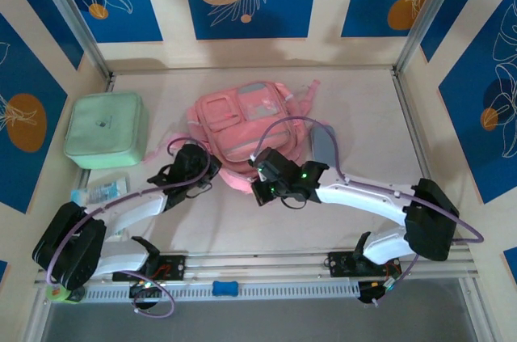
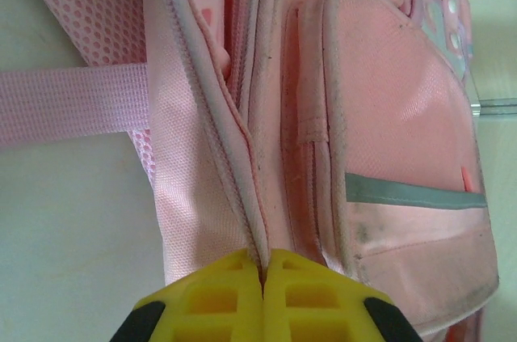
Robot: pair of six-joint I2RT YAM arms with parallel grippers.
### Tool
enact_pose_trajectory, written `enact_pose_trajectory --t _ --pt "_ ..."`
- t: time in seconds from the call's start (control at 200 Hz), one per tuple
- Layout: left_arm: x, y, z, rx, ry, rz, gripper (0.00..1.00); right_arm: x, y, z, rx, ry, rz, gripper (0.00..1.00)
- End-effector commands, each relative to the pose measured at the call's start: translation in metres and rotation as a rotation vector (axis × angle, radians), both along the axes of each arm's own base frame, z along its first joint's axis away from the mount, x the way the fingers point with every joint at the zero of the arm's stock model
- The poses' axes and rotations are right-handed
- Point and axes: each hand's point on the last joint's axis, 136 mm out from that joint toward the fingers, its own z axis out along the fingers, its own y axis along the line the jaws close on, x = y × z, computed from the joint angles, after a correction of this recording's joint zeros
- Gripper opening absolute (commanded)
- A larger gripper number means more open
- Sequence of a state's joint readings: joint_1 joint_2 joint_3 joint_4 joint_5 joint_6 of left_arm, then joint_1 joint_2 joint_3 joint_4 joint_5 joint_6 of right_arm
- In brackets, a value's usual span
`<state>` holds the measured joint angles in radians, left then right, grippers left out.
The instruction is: Pack books, pencil case, and school supplies into a backpack
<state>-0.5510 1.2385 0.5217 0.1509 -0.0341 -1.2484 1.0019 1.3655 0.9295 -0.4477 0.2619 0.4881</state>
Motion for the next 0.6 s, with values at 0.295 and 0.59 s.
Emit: enact_pose_trajectory --t 0.295,0.59 --pt "0.051 0.023 0.029 0.041 -0.063 -0.102 0.00 -0.007 -0.009 0.014 0.031 0.046 -0.015 0.00" --pt "0.005 0.027 0.024 0.008 0.001 -0.120 0.51 -0.005 0.015 0.009 0.082 0.072 -0.006 0.00"
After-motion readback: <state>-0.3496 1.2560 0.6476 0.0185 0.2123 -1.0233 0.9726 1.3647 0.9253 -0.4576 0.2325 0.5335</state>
